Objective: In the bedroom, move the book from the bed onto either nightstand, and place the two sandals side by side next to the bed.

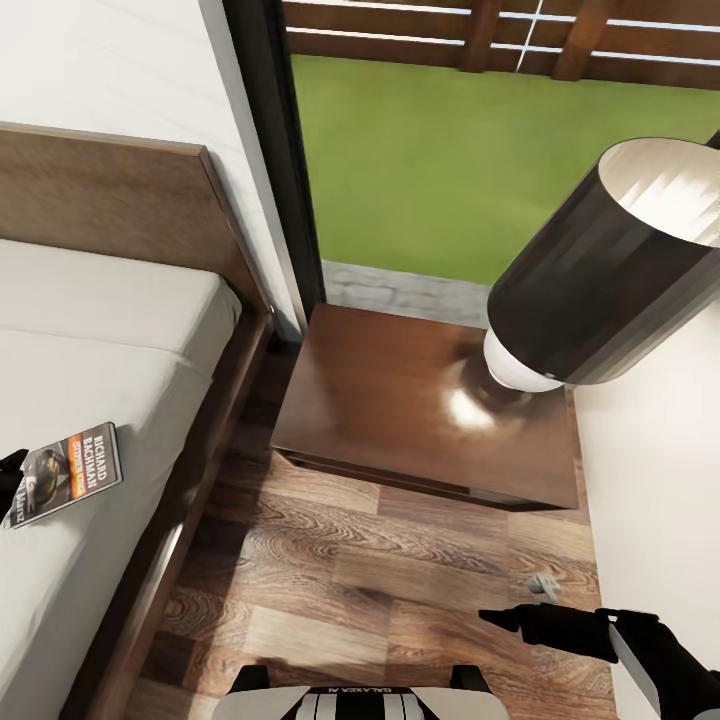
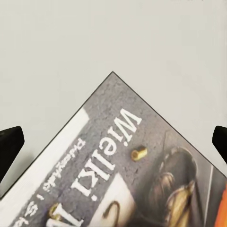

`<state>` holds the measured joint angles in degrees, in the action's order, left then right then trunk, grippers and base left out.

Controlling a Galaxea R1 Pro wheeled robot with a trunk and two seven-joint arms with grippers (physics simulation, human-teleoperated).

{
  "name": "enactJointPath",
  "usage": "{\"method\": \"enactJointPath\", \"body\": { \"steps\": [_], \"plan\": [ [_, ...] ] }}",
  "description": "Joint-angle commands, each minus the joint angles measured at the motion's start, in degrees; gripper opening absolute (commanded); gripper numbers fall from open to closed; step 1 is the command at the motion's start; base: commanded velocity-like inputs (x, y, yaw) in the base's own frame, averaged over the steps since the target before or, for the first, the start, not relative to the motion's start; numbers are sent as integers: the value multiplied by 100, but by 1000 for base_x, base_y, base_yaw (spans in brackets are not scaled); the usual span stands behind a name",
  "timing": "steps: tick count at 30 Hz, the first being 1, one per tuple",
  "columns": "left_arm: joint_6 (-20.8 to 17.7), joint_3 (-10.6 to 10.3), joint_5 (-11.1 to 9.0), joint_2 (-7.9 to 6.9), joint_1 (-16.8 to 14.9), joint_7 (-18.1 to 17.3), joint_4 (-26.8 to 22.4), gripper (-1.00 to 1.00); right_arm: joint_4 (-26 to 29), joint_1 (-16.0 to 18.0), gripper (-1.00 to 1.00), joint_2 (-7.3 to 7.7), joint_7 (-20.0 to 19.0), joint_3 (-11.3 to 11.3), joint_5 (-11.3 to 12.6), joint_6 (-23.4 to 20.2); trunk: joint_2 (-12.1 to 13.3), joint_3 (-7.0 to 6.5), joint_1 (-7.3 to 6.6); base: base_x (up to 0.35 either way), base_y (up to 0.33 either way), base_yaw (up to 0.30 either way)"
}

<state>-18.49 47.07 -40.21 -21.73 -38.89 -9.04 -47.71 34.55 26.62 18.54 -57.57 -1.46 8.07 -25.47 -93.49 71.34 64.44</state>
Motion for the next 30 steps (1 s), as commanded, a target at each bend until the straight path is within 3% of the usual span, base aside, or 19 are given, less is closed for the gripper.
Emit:
{"method": "enactJointPath", "body": {
  "steps": [1, 30],
  "plan": [
    [-50, 22, -40, 2, -5, -19, -2, 100, 0, 1, 100, 1, -8, -4, 36, -47, -1, 3, 0, 0, 0, 0],
    [-47, 22, -30, 2, -5, -12, -1, 100, -1, 1, 100, 1, -8, 2, 19, -46, 1122, -500, -615, 0, 0, 0]
  ]
}}
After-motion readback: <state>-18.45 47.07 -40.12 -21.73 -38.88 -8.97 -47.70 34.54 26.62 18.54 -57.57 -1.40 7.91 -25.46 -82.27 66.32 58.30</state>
